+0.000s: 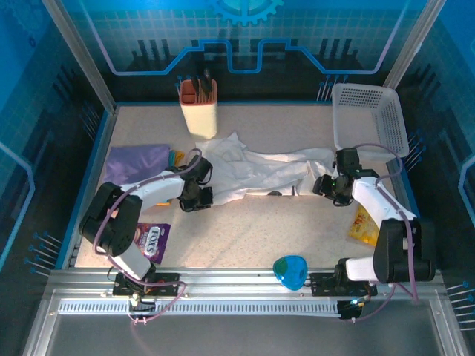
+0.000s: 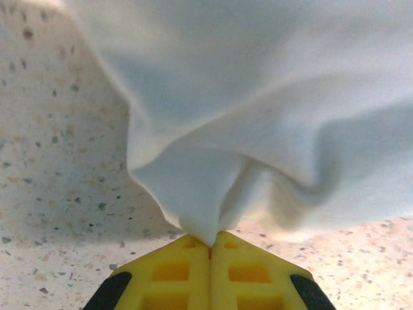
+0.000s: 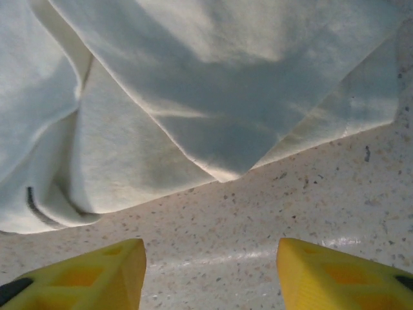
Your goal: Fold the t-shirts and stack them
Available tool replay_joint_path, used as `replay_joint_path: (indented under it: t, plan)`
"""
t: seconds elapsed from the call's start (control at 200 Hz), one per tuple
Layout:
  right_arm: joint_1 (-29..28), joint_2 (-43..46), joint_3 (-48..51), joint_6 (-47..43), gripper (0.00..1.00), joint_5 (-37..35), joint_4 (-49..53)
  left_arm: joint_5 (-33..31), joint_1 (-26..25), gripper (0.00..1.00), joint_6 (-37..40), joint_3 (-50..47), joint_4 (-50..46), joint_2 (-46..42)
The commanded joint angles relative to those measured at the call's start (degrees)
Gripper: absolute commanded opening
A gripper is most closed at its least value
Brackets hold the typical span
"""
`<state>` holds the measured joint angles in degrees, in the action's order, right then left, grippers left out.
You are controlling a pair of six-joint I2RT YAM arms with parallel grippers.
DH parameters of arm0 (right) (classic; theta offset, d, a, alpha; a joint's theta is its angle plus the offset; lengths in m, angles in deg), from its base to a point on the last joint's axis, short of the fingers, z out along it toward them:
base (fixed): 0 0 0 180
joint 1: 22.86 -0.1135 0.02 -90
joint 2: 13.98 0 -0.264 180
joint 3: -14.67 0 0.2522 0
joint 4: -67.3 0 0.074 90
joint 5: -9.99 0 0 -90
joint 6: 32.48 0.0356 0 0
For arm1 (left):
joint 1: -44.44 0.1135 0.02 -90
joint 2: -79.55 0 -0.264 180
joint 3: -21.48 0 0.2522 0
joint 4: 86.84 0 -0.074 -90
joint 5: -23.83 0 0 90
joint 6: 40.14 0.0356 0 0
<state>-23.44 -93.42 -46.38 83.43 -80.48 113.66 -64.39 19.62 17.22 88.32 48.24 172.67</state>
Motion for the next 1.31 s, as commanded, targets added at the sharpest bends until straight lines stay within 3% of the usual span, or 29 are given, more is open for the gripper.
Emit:
replay_joint_path:
  t: [0.0,0.28,0.385,0.405,0.485,0.715,0.74,0.795,0.856,1.211,1.301]
  plan:
    - [-2.35,-3.97,-2.74,-0.25,0.51,-2.18,-1.89,1.06,-0.22,0.0,1.08,2.58,-1.06,-4.43]
    - [-5.5,-10.02,-6.17,-0.62,0.38,-12.67,-3.78,1.87,-0.23,0.0,1.59,5.67,-6.16,-10.25]
    - [-5.47,-10.52,-7.29,-0.75,0.24,-14.41,-3.02,2.16,-0.16,0.0,2.23,6.62,-8.44,-10.7]
    - [-5.46,-10.41,-7.39,-0.88,0.15,-14.51,-2.87,2.44,-0.22,0.0,2.18,6.67,-8.69,-11.02]
    - [-5.47,-9.09,-7.33,-0.96,0.0,-15.47,-2.47,3.61,-0.14,0.0,1.69,6.6,-9.05,-13.06]
    - [-5.34,-2.5,-5.51,-1.41,0.0,-15.58,-2.15,5.28,-0.14,0.0,1.27,9.24,-12.85,-19.29]
    - [-5.31,-2.22,-5.17,-1.7,0.09,-14.58,-2.41,5.13,-0.12,0.0,1.29,9.49,-13.09,-19.66]
    - [-5.47,-2.32,-4.66,-2.26,0.42,-12.3,-2.95,5.07,-0.06,0.0,1.48,10.05,-13.85,-19.91]
    - [-5.5,-3.8,-4.31,-2.32,0.53,-12.01,-3.23,5.59,-0.07,0.0,1.61,10.72,-14.69,-19.8]
    - [-5.32,-12.68,-5.86,-1.14,0.5,-10.22,-3.17,7.36,-0.05,0.0,1.69,14.23,-17.39,-22.72]
    - [-5.31,-14.57,-7.32,-0.94,0.43,-10.39,-2.01,7.19,-0.04,0.0,1.71,14.33,-17.62,-23.05]
